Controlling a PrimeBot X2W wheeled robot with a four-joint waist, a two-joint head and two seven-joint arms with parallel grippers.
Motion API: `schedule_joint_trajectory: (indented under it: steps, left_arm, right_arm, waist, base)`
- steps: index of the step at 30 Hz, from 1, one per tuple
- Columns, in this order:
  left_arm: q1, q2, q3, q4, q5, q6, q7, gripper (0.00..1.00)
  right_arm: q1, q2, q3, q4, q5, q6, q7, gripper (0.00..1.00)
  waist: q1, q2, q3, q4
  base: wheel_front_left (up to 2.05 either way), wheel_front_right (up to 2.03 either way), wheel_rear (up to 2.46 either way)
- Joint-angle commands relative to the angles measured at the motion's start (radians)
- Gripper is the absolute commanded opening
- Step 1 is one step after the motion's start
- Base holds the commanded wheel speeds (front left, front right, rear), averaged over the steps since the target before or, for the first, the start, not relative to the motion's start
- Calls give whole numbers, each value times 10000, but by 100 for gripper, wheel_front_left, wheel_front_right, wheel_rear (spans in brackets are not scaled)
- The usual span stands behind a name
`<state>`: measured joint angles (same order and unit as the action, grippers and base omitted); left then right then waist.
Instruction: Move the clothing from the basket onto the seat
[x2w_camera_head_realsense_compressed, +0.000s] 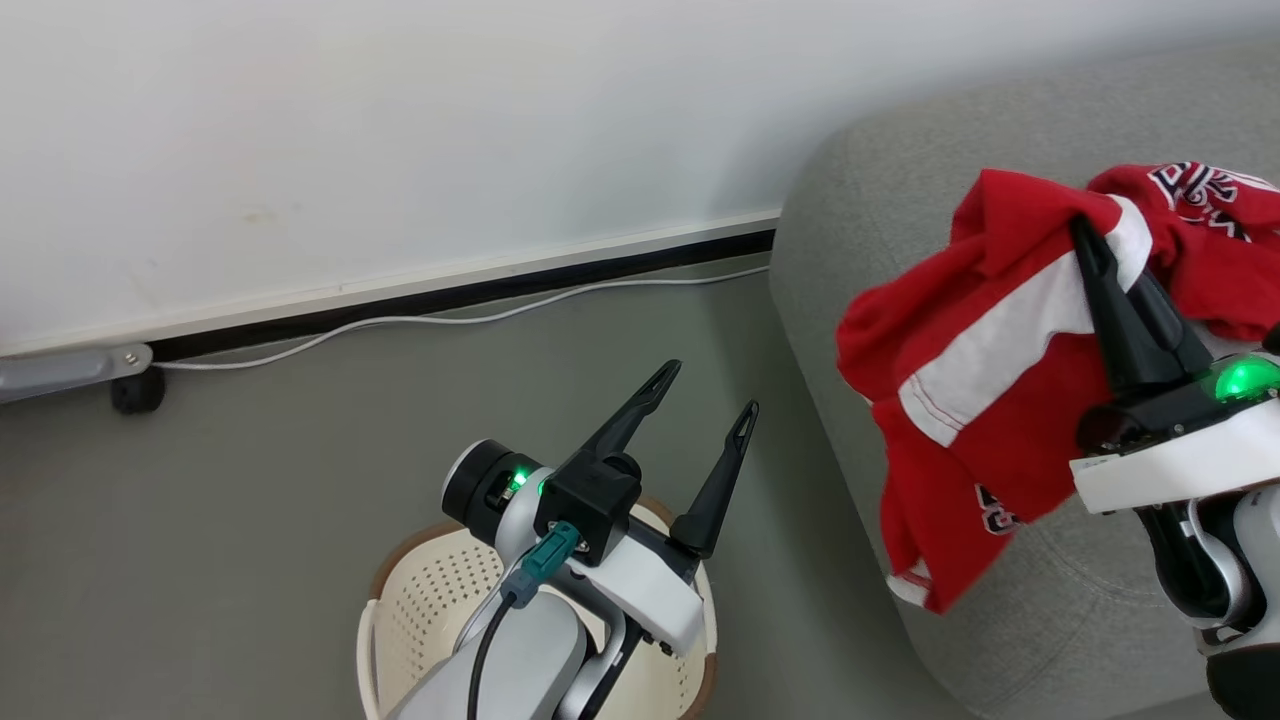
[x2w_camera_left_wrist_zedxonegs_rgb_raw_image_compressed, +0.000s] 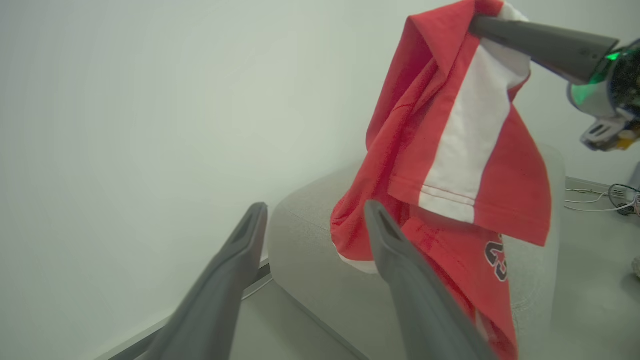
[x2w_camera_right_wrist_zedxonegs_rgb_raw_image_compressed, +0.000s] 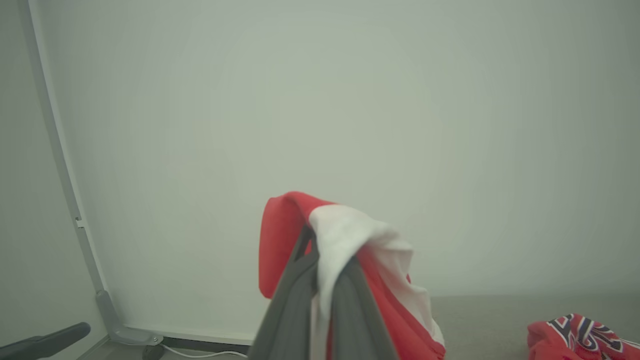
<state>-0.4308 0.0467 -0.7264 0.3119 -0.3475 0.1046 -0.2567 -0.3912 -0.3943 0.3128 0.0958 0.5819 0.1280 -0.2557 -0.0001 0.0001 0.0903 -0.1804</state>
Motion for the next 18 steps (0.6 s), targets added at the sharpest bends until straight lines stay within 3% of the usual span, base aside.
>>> schedule_joint_trajectory:
  steps: [1,18]
  left_arm:
    - [-38,37,421,-239,-91,-107,-50,100]
    - [545,36,794,-385,-173,-482,-51,100]
  right_arm:
    - [78,-191,-187,-272,58,27,-61,0]
    - [538,-30,-1276,-242,66,27,-61,0]
  waist:
    - [1,-1,-116,-719]
    - [1,-1,-416,-3218]
  base:
    - [0,0,0]
    - [0,0,0]
